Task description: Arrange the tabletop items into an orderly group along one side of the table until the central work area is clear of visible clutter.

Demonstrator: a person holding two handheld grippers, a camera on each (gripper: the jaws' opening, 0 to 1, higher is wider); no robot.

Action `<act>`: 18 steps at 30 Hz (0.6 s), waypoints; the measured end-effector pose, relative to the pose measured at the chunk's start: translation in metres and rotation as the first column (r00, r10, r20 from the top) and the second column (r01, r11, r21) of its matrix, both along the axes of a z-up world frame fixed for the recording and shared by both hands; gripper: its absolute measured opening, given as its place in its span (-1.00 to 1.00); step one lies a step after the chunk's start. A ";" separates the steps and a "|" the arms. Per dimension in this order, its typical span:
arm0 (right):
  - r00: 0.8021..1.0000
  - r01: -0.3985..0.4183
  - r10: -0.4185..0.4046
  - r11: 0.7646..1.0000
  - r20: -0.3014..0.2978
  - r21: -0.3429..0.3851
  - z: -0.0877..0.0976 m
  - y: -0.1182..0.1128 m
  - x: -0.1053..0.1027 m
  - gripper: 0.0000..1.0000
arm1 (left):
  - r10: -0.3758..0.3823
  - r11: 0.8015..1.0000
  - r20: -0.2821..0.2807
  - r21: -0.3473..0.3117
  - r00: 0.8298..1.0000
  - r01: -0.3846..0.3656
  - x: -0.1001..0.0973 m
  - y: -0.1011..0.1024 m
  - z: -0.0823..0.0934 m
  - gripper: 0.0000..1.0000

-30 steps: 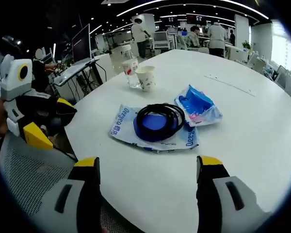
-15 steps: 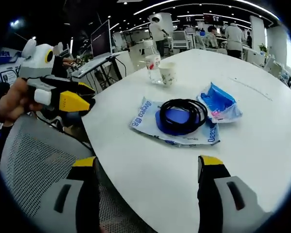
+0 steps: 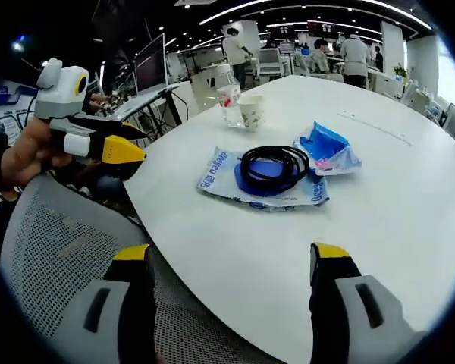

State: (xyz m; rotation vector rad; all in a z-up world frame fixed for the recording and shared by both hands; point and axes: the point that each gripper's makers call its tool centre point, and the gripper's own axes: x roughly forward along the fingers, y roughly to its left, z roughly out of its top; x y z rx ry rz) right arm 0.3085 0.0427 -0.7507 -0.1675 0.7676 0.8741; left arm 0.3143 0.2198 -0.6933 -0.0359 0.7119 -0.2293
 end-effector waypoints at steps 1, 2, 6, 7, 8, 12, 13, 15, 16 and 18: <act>1.000 0.013 -0.014 0.999 -0.023 -0.043 -0.003 -0.008 -0.002 0.70 | 0.000 1.000 -0.001 -0.007 1.000 0.000 0.000 0.000 0.000 0.15; 0.999 0.035 -0.035 0.998 0.005 -0.051 0.000 -0.012 0.002 0.70 | -0.007 1.000 -0.006 -0.026 1.000 0.007 0.001 -0.002 -0.001 0.14; 0.998 0.071 -0.070 0.997 0.004 -0.026 0.004 -0.013 0.006 0.68 | -0.031 0.998 -0.006 -0.059 1.000 0.030 0.000 -0.009 0.000 0.13; 0.998 0.065 -0.065 0.997 0.010 -0.035 0.004 -0.013 0.007 0.68 | -0.034 0.997 -0.001 -0.064 0.999 0.034 0.001 -0.011 0.001 0.12; 0.998 0.067 -0.066 0.997 0.015 -0.045 0.003 -0.014 0.007 0.68 | -0.044 0.997 0.000 -0.059 0.999 0.044 0.000 -0.012 0.001 0.11; 0.997 0.075 -0.075 0.996 0.005 -0.057 0.000 -0.017 0.004 0.68 | -0.038 0.997 0.001 -0.072 0.999 0.038 0.000 -0.011 0.001 0.10; 0.998 0.070 -0.070 0.995 0.004 -0.070 -0.002 -0.019 0.004 0.67 | -0.036 0.997 0.002 -0.073 0.999 0.036 0.000 -0.010 0.001 0.09; 0.997 0.072 -0.072 0.995 -0.002 -0.075 -0.005 -0.020 0.005 0.66 | -0.040 0.996 0.007 -0.084 0.999 0.040 0.001 -0.012 0.003 0.09; 0.997 0.072 -0.072 0.995 -0.005 -0.073 -0.005 -0.020 0.005 0.66 | -0.043 0.995 0.006 -0.088 0.999 0.043 0.001 -0.013 0.003 0.09; 0.997 0.074 -0.075 0.996 -0.015 -0.047 -0.006 -0.018 0.005 0.65 | -0.048 0.995 0.001 -0.088 0.999 0.048 0.000 -0.015 0.002 0.08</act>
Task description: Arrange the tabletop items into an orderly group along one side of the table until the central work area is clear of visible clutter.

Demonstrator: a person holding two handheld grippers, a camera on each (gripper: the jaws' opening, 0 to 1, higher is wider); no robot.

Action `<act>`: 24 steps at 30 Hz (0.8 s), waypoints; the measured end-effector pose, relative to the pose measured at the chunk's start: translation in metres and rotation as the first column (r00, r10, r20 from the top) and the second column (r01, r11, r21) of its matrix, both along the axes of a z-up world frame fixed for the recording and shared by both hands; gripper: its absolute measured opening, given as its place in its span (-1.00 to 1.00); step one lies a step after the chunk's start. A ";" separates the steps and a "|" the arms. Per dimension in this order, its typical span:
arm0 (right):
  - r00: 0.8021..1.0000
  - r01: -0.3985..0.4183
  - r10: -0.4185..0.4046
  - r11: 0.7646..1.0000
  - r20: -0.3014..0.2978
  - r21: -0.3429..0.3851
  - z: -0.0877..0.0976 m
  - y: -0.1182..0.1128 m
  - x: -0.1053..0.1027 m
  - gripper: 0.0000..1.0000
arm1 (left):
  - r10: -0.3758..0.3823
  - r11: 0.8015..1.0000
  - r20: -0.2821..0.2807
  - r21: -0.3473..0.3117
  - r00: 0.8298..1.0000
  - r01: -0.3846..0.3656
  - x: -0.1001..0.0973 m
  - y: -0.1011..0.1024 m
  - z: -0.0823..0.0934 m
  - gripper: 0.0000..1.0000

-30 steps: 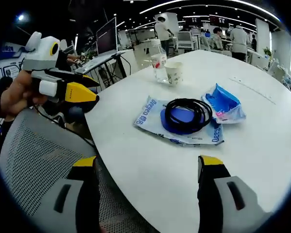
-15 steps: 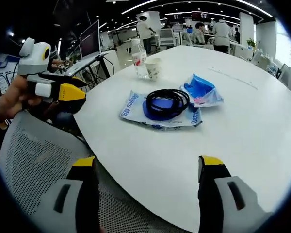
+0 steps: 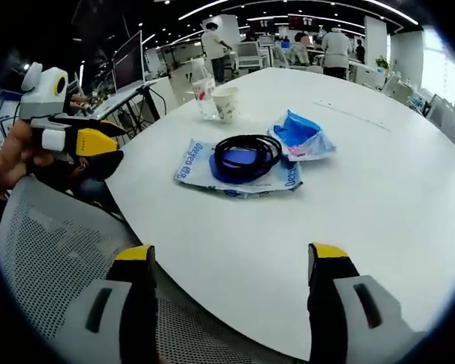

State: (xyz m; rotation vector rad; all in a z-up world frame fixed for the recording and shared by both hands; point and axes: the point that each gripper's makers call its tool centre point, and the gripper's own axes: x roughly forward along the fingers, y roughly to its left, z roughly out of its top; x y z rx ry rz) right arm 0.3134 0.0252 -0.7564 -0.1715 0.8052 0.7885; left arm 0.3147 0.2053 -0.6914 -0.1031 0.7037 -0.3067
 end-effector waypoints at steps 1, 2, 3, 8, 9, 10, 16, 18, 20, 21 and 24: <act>1.000 0.008 -0.007 0.999 -0.018 0.038 0.000 0.004 -0.001 0.65 | -0.005 1.000 -0.004 -0.003 1.000 0.005 0.001 -0.002 -0.001 0.08; 1.000 0.008 -0.007 0.999 -0.024 0.041 0.000 0.004 -0.001 0.66 | -0.006 1.000 -0.005 -0.005 1.000 0.006 0.001 -0.002 0.000 0.08; 1.000 0.007 -0.006 0.999 -0.016 0.038 0.002 0.003 0.000 0.66 | 0.001 1.000 -0.003 -0.005 1.000 -0.001 0.002 -0.001 0.000 0.08; 0.998 0.058 -0.058 0.996 -0.010 0.067 0.008 -0.002 0.004 0.66 | -0.001 0.999 -0.005 -0.036 1.000 0.001 0.001 -0.003 0.000 0.11; 0.998 0.060 -0.059 0.996 -0.010 0.064 0.007 -0.002 0.004 0.66 | -0.002 0.999 0.001 -0.036 1.000 0.002 0.002 -0.003 0.001 0.11; 0.998 0.062 -0.061 0.996 -0.009 0.058 0.007 -0.003 0.005 0.66 | -0.006 0.999 0.010 -0.037 1.000 0.006 0.003 -0.004 0.003 0.12; 0.996 0.082 -0.079 0.994 -0.043 0.078 0.005 -0.003 0.002 0.66 | -0.052 0.998 0.017 -0.017 0.999 0.052 0.001 -0.011 0.003 0.15; 0.993 0.109 -0.104 0.990 -0.060 0.090 0.004 -0.004 0.004 0.66 | -0.055 0.998 0.019 -0.016 0.998 0.055 0.001 -0.011 0.003 0.15; 0.981 0.181 -0.167 0.972 -0.099 0.151 0.008 -0.003 0.011 0.64 | -0.050 0.999 0.019 -0.007 0.999 0.050 0.002 -0.009 0.003 0.14; 0.973 0.212 -0.193 0.964 -0.125 0.162 0.007 -0.004 0.013 0.62 | -0.049 0.999 0.017 -0.006 0.999 0.049 0.002 -0.009 0.003 0.14; 0.949 0.300 -0.255 0.914 -0.187 0.274 0.016 0.000 0.029 0.60 | -0.048 0.999 0.023 -0.024 0.999 0.048 0.002 -0.010 0.004 0.14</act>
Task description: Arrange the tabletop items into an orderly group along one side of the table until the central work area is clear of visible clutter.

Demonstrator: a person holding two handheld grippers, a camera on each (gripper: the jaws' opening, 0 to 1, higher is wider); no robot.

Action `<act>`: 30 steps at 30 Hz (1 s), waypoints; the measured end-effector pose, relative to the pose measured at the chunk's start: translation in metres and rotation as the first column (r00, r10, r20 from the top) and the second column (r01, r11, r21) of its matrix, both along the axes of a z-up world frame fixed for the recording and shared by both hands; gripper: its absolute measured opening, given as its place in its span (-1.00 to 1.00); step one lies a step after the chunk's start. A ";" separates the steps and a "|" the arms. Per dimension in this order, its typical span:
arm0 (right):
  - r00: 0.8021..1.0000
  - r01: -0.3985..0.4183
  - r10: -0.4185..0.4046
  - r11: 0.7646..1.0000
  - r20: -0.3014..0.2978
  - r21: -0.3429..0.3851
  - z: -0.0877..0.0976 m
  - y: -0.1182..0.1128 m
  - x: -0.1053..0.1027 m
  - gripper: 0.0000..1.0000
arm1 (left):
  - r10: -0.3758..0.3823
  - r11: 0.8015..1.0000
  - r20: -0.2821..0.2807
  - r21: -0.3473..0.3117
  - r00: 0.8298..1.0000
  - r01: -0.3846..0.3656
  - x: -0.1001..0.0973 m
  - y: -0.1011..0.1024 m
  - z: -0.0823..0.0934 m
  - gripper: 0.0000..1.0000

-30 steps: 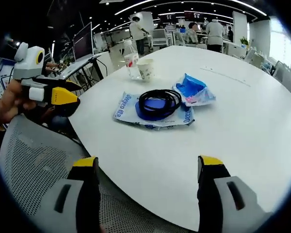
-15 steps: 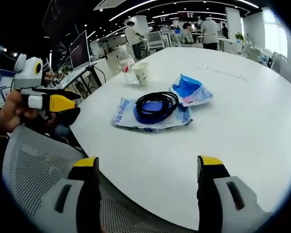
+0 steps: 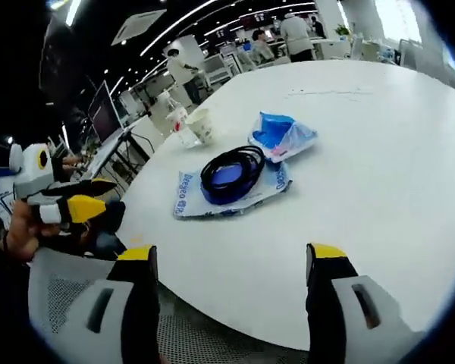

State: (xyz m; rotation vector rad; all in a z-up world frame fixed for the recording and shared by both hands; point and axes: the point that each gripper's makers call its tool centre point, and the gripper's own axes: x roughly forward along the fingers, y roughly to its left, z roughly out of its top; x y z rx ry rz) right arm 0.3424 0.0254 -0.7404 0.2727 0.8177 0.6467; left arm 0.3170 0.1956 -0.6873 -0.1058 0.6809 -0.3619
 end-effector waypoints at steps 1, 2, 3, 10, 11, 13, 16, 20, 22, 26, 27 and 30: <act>1.000 0.010 -0.009 1.000 -0.003 0.012 0.001 0.000 0.002 0.57 | 0.001 1.000 0.000 0.000 1.000 -0.001 0.000 0.000 0.000 0.14; 1.000 0.026 -0.025 0.999 -0.004 0.037 0.005 0.001 0.009 0.51 | 0.004 1.000 -0.001 0.000 1.000 -0.004 0.000 0.001 -0.001 0.14; 1.000 0.028 -0.028 0.999 0.002 0.047 0.007 0.001 0.014 0.48 | 0.008 1.000 -0.001 -0.004 1.000 -0.008 0.000 0.001 0.000 0.14; 1.000 0.019 -0.019 1.000 0.023 -0.005 0.006 -0.011 0.070 0.42 | 0.073 0.997 0.038 0.004 0.997 -0.074 0.002 0.015 0.008 0.13; 0.999 0.034 -0.034 0.999 0.011 -0.002 0.003 -0.015 0.082 0.42 | 0.086 0.996 0.041 0.016 0.995 -0.087 0.003 0.018 0.008 0.13; 0.998 0.065 -0.065 0.998 0.009 0.000 0.001 -0.020 0.103 0.41 | 0.095 0.995 0.030 0.008 0.995 -0.095 0.001 0.019 0.005 0.13; 0.994 0.106 -0.106 0.994 -0.001 0.011 -0.003 -0.020 0.129 0.34 | 0.117 0.993 0.014 0.009 0.993 -0.117 0.001 0.023 0.003 0.13; 0.986 0.165 -0.162 0.985 -0.049 0.058 -0.012 -0.001 0.145 0.27 | 0.151 0.988 0.014 0.013 0.988 -0.151 -0.001 0.029 0.003 0.13; 0.974 0.212 -0.205 0.974 -0.093 0.075 -0.019 0.007 0.148 0.29 | 0.157 0.987 0.015 0.017 0.988 -0.157 -0.001 0.030 0.003 0.13; 0.962 0.251 -0.244 0.967 -0.126 0.046 -0.031 0.015 0.153 0.26 | 0.149 0.988 0.005 0.047 0.989 -0.149 -0.001 0.028 0.001 0.13; 0.958 0.261 -0.256 0.965 -0.125 0.028 -0.034 0.014 0.154 0.24 | 0.147 0.987 0.004 0.056 0.989 -0.147 -0.002 0.028 0.001 0.13; 0.945 0.311 -0.309 0.950 -0.103 0.003 -0.038 0.010 0.162 0.12 | 0.140 0.987 0.007 0.073 0.990 -0.141 -0.002 0.028 0.001 0.12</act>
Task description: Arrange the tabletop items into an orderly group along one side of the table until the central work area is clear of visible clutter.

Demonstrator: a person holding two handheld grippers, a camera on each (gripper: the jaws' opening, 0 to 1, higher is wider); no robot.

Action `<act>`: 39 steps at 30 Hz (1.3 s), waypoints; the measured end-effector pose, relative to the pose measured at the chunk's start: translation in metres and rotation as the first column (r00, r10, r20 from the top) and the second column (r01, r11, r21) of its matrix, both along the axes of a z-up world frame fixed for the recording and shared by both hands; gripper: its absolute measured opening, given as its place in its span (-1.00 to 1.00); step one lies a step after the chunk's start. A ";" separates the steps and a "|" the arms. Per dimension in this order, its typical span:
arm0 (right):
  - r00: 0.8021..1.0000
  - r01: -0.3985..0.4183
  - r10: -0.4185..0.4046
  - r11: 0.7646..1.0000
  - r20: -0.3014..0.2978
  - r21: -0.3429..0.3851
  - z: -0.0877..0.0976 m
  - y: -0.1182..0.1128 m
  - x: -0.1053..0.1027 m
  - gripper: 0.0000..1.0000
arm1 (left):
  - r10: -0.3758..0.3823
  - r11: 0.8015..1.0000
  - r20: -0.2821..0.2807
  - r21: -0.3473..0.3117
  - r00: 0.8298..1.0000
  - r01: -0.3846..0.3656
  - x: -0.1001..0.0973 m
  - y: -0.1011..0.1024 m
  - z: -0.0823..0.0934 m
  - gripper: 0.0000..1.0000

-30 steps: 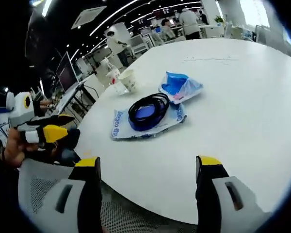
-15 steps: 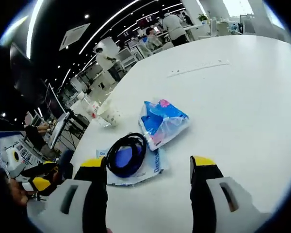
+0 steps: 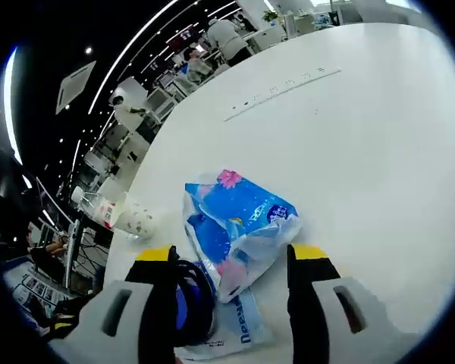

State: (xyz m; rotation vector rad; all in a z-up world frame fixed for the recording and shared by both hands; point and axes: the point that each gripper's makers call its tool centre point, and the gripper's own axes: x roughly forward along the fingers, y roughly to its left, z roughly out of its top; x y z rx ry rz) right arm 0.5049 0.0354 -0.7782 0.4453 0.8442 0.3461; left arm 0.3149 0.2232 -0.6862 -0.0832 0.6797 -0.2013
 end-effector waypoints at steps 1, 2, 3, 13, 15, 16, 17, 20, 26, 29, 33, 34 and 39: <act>1.000 0.008 -0.009 1.000 -0.012 -0.030 -0.004 -0.003 0.000 0.05 | -0.002 1.000 -0.006 0.010 1.000 0.002 -0.001 0.000 -0.001 0.11; 1.000 0.020 -0.021 0.998 -0.019 -0.062 -0.007 -0.009 0.000 -0.02 | -0.004 1.000 -0.013 0.020 1.000 0.004 -0.002 0.000 -0.002 0.11; 0.999 0.028 -0.029 0.997 -0.018 -0.071 -0.007 -0.010 0.001 -0.09 | -0.006 1.000 -0.018 0.028 1.000 0.006 -0.002 0.000 -0.003 0.11; 0.999 -0.037 0.037 0.992 -0.003 -0.125 -0.010 -0.016 0.005 -0.53 | -0.018 0.999 -0.033 0.045 0.999 0.019 -0.002 -0.001 -0.005 0.06; 0.999 -0.040 0.041 0.991 0.009 -0.129 -0.006 -0.018 0.008 -0.60 | -0.021 0.999 -0.039 0.049 0.999 0.023 -0.002 -0.001 -0.006 0.05; 0.999 -0.044 0.047 0.990 0.019 -0.136 -0.004 -0.019 0.009 -0.65 | -0.021 0.999 -0.039 0.048 0.999 0.023 -0.002 -0.001 -0.006 0.05; 0.998 -0.053 0.058 0.986 0.027 -0.156 -0.002 -0.022 0.011 -0.65 | -0.019 0.999 -0.037 0.044 0.999 0.020 -0.002 -0.001 -0.006 0.05; 0.997 -0.062 0.068 0.984 0.031 -0.167 0.000 -0.028 0.014 -0.67 | -0.008 0.999 -0.040 0.036 0.999 0.010 -0.002 0.001 -0.006 0.03; 0.996 -0.066 0.077 0.979 0.052 -0.192 0.007 -0.048 0.025 -0.69 | 0.005 1.000 -0.037 0.020 0.999 -0.004 -0.001 0.002 -0.005 0.01; 0.994 -0.068 0.084 0.977 0.073 -0.201 0.014 -0.056 0.031 -0.70 | 0.005 1.000 -0.035 0.021 0.999 -0.004 -0.001 0.002 -0.005 0.01; 0.987 -0.082 0.111 0.969 0.118 -0.231 0.026 -0.073 0.041 -0.70 | -0.003 1.000 -0.044 0.022 0.999 0.003 -0.001 0.001 -0.007 0.01; 0.986 -0.080 0.110 0.970 0.122 -0.231 0.028 -0.076 0.042 -0.70 | -0.009 1.000 -0.055 0.023 0.998 0.011 -0.002 0.000 -0.009 0.01; 0.983 -0.075 0.113 0.968 0.147 -0.241 0.036 -0.093 0.049 -0.71 | -0.019 0.999 -0.061 0.026 0.998 0.021 -0.003 -0.002 -0.010 0.01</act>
